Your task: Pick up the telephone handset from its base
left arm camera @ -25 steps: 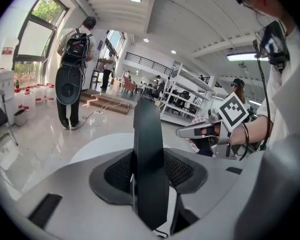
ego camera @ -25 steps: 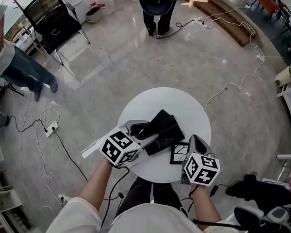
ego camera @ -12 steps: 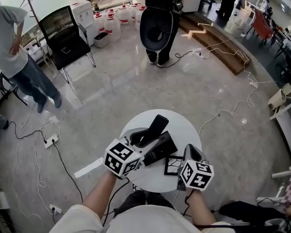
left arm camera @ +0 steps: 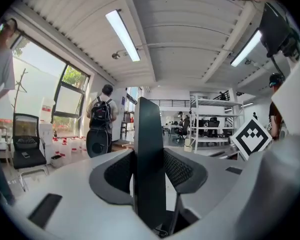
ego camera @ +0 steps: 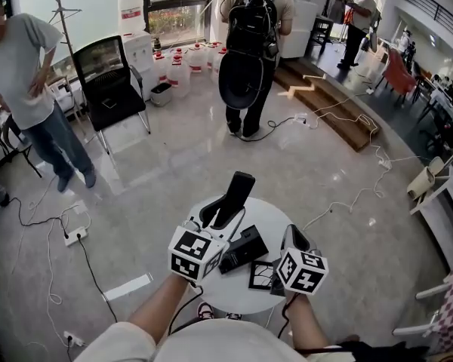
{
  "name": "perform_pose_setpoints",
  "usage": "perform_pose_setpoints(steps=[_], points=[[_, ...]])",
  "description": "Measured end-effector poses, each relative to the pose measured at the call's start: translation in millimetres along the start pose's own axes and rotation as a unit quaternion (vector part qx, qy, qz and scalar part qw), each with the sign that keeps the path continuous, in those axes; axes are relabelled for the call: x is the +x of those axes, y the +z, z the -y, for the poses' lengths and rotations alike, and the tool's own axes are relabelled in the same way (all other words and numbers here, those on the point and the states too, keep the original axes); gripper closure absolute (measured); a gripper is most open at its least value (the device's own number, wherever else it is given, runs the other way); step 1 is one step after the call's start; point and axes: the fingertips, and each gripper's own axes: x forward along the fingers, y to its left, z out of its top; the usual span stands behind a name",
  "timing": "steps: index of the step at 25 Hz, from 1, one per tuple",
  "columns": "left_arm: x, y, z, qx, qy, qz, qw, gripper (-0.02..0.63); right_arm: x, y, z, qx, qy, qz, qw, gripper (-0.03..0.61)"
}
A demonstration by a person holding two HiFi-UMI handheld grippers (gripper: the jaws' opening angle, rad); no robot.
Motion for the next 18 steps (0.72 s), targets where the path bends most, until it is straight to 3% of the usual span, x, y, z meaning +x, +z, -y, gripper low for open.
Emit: perform_pose_setpoints(steps=[9, 15, 18], points=[[-11, 55, -14, 0.023, 0.063, 0.079, 0.9946, 0.414, -13, 78, -26, -0.053, 0.024, 0.123, 0.991, 0.555], [-13, 50, -11, 0.011, 0.069, 0.088, 0.9937, 0.414, -34, 109, -29, -0.080, 0.021, 0.204, 0.976, 0.555], [-12, 44, -8, 0.005, 0.068, 0.087, 0.9938, 0.414, -38, 109, -27, -0.089, 0.015, 0.213, 0.973, 0.555]])
